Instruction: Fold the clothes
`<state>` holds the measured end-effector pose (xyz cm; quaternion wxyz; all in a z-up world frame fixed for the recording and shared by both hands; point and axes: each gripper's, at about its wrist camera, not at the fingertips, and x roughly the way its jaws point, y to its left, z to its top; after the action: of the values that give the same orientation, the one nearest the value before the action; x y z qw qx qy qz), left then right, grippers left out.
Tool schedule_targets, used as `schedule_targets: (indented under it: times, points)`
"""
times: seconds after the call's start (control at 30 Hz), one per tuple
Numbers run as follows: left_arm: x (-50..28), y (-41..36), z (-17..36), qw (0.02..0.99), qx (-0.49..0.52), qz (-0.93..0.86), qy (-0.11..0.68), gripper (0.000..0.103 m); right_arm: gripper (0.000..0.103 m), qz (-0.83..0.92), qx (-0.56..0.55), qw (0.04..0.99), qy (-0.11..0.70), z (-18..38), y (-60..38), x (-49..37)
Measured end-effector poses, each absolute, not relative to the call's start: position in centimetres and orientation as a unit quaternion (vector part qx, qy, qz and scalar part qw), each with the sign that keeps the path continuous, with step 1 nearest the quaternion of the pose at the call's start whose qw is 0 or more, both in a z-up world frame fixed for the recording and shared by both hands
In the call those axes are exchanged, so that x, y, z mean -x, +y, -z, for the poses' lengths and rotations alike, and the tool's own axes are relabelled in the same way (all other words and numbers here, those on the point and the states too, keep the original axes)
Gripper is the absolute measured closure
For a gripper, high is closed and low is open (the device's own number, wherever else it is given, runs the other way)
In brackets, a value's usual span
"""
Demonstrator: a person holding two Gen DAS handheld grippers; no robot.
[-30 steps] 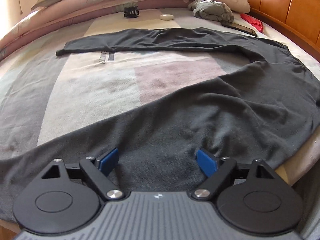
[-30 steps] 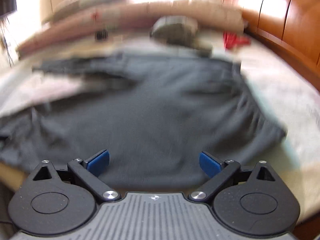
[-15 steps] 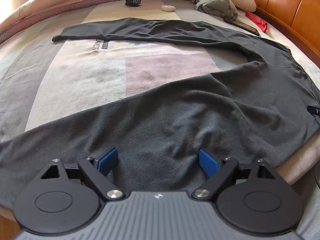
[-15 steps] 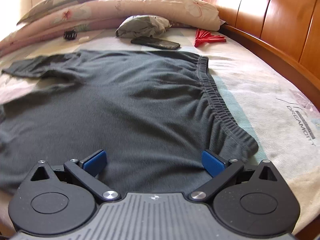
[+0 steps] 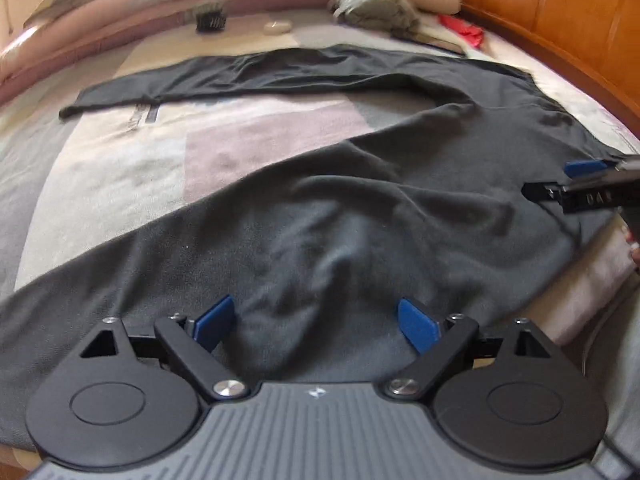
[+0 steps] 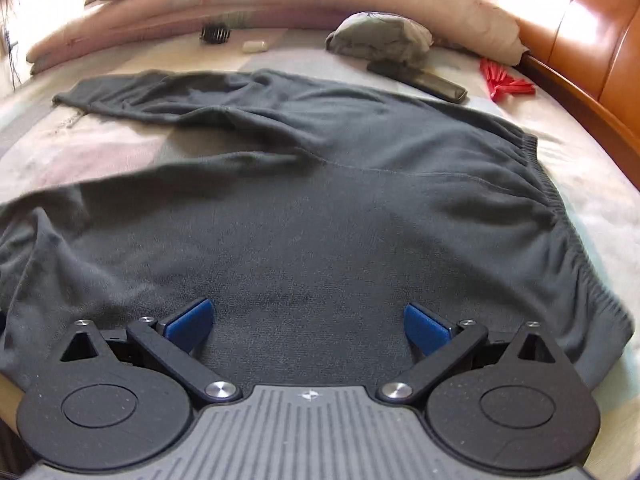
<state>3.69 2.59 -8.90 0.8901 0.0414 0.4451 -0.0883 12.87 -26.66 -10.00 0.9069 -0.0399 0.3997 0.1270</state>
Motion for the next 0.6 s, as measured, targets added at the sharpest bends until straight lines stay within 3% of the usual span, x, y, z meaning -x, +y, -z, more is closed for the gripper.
schedule_targets:
  times: [0.13,0.33,0.6]
  points:
    - [-4.3,3.6,7.5,0.892,-0.027,0.093,0.441,0.013,0.000,-0.134,0.022,0.891,0.432,8.2,-27.2,-14.7]
    - [-7.2,4.5,6.7,0.901,-0.028,0.070,0.427,0.013,0.000,-0.116,-0.017,0.914,0.388,2.6,-26.9,-23.1]
    - [-8.2,5.8,8.5,0.889,0.006,0.062,0.453,0.012,0.000,-0.082,-0.013,0.866,0.494,6.3,-22.6,-37.6]
